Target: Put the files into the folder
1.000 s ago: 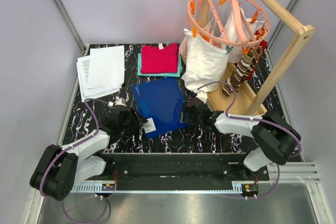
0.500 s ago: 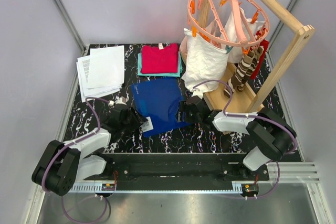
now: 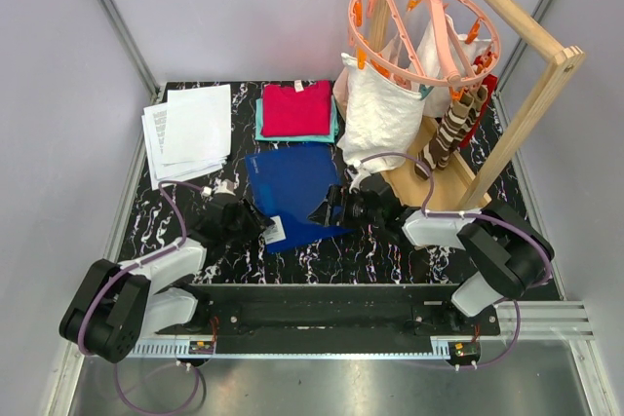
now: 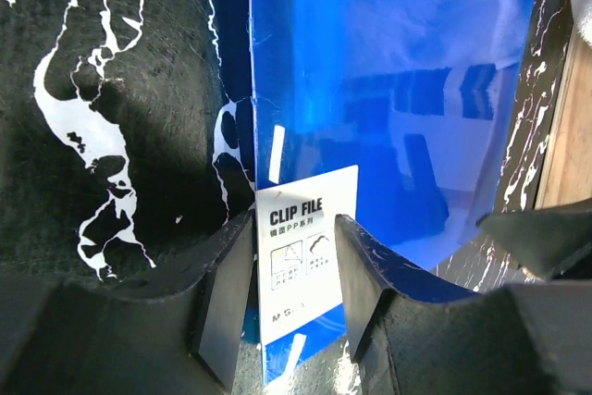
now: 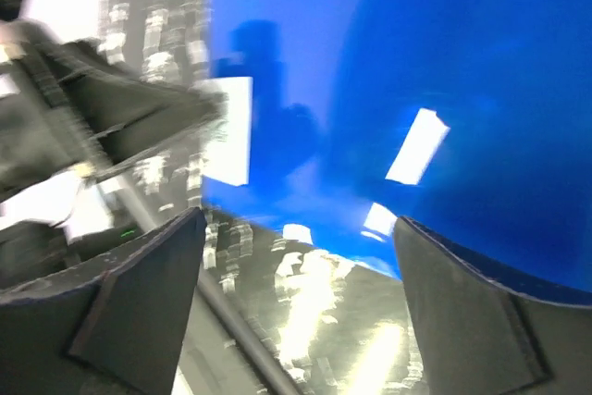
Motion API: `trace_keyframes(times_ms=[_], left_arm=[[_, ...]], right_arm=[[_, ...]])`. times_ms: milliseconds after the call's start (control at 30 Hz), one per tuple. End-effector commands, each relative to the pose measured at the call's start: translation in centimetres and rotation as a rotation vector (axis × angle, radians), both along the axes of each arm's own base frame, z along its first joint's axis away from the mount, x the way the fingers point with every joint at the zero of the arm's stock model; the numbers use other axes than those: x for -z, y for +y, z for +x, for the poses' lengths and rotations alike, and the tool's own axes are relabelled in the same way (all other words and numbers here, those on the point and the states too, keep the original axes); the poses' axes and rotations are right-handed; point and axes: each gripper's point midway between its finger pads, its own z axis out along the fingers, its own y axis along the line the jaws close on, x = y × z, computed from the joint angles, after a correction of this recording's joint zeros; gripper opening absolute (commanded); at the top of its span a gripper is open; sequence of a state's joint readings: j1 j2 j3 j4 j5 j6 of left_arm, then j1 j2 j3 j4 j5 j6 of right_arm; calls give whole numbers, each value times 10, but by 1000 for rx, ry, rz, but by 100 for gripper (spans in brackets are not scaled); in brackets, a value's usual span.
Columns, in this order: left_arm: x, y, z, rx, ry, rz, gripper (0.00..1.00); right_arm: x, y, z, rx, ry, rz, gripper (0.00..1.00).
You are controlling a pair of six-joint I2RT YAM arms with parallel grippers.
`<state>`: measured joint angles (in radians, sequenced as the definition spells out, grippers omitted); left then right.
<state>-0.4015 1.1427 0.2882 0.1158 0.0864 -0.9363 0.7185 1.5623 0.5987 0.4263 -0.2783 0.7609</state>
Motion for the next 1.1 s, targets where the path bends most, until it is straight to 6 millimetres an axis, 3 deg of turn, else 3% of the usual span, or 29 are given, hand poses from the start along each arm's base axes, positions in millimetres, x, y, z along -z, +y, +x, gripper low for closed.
trace_keyframes(times_ms=[0, 133, 300, 433, 500, 533, 667, 700, 767, 833, 1067], left_arm=[[11, 2, -11, 12, 33, 10, 45], [7, 4, -11, 9, 20, 13, 45], [7, 5, -13, 18, 16, 25, 48], [9, 5, -14, 19, 22, 24, 42], [9, 6, -14, 16, 19, 24, 34], [9, 6, -15, 13, 18, 25, 33], [10, 12, -16, -1, 32, 58, 29], [8, 13, -16, 1, 28, 63, 32], [6, 17, -16, 13, 24, 99, 47], [0, 20, -15, 15, -2, 119, 53], [-6, 20, -10, 19, -19, 135, 59]], right_arm=[[-29, 21, -14, -85, 26, 189, 95], [-12, 10, -9, -55, 41, 105, 98], [-16, -8, -1, 1, 17, -25, 99], [-3, -52, 6, 138, -10, -241, 100], [-7, -68, 19, 161, -109, -334, 100], [3, -79, 14, 152, -91, -408, 100], [5, -72, 20, 79, -113, -452, 100], [5, -70, 21, 71, -110, -452, 100], [5, -64, 23, 60, -101, -441, 100], [4, -57, 21, 43, -84, -420, 100], [11, -44, 33, -5, -117, -412, 100]])
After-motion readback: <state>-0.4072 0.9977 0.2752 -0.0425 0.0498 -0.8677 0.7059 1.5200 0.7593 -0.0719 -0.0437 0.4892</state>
